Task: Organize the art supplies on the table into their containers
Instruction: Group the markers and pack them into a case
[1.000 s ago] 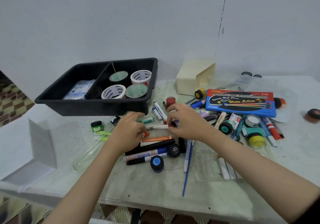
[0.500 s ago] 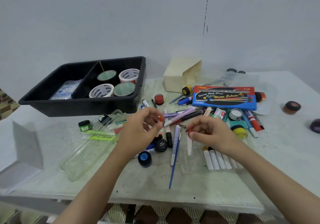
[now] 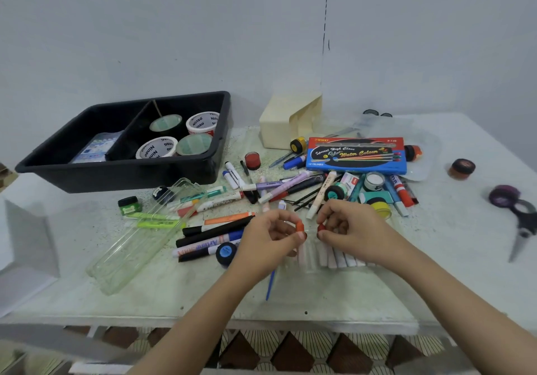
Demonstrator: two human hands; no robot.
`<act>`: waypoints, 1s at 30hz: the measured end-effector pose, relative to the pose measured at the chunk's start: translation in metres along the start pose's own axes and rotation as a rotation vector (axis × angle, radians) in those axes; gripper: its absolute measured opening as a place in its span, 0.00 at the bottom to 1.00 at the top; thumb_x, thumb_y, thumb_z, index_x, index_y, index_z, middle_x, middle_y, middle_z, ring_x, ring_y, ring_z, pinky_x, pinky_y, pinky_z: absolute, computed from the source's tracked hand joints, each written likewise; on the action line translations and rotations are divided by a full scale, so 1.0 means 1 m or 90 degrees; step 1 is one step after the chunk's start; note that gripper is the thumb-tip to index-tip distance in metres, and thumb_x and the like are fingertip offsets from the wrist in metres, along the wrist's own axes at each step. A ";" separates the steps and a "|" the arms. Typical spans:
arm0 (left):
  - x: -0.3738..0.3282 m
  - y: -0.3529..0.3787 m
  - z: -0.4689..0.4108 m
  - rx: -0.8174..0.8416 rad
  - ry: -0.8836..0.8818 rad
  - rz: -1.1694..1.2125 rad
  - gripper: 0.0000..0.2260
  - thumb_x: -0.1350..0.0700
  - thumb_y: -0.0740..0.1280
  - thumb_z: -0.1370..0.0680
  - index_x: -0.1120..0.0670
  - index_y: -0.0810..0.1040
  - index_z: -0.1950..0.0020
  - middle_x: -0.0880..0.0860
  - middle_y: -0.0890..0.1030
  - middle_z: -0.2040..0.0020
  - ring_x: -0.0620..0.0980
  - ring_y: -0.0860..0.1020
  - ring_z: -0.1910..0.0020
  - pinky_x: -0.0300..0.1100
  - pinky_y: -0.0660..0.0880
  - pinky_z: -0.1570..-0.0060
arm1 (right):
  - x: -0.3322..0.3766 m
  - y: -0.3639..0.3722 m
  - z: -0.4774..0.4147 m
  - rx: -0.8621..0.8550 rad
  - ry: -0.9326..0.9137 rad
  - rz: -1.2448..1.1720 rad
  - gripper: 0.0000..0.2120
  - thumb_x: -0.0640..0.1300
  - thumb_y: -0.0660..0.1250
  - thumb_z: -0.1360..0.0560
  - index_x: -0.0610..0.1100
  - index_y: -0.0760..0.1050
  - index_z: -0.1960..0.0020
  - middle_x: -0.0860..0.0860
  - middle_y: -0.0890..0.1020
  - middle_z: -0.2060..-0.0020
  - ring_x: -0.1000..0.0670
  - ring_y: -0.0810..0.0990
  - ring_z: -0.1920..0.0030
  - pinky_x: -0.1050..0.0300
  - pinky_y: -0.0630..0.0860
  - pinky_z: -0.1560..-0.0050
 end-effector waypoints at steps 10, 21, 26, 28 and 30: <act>0.013 0.007 -0.002 -0.067 -0.037 -0.074 0.06 0.61 0.72 0.28 0.53 0.79 0.54 0.54 0.83 0.61 0.51 0.82 0.60 0.41 0.79 0.58 | -0.001 0.005 0.004 0.009 -0.028 0.131 0.10 0.49 0.70 0.28 0.50 0.79 0.47 0.59 0.76 0.63 0.59 0.73 0.64 0.66 0.70 0.63; 0.016 0.008 -0.002 -0.085 -0.030 -0.101 0.06 0.58 0.72 0.28 0.50 0.78 0.55 0.52 0.82 0.62 0.50 0.82 0.60 0.43 0.79 0.57 | -0.011 0.018 0.025 -0.029 -0.130 0.232 0.18 0.53 0.68 0.27 0.49 0.78 0.39 0.55 0.76 0.51 0.54 0.75 0.51 0.63 0.70 0.52; 0.016 0.008 -0.003 -0.086 -0.032 -0.084 0.05 0.59 0.72 0.28 0.51 0.78 0.56 0.52 0.82 0.63 0.50 0.82 0.62 0.49 0.81 0.55 | -0.016 0.023 0.029 -0.046 -0.167 0.218 0.20 0.57 0.61 0.27 0.48 0.79 0.42 0.56 0.77 0.53 0.55 0.75 0.54 0.59 0.72 0.53; 0.016 0.008 -0.003 -0.088 -0.033 -0.084 0.05 0.59 0.72 0.28 0.51 0.78 0.56 0.53 0.82 0.63 0.50 0.82 0.62 0.49 0.81 0.55 | -0.017 0.023 0.030 -0.051 -0.170 0.216 0.20 0.57 0.60 0.27 0.48 0.79 0.42 0.56 0.76 0.52 0.55 0.74 0.53 0.59 0.70 0.53; 0.017 0.009 -0.003 -0.092 -0.032 -0.086 0.05 0.59 0.73 0.28 0.51 0.78 0.56 0.53 0.83 0.63 0.50 0.82 0.62 0.50 0.81 0.56 | -0.018 0.024 0.030 -0.051 -0.174 0.217 0.19 0.57 0.61 0.26 0.49 0.80 0.42 0.57 0.76 0.51 0.55 0.74 0.52 0.59 0.70 0.53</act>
Point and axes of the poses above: each hand's wrist, its own z-axis away from the middle knuckle, its own y-axis out of the palm, x = y × z, the point moved 3 cm from there along -z, towards the middle knuckle
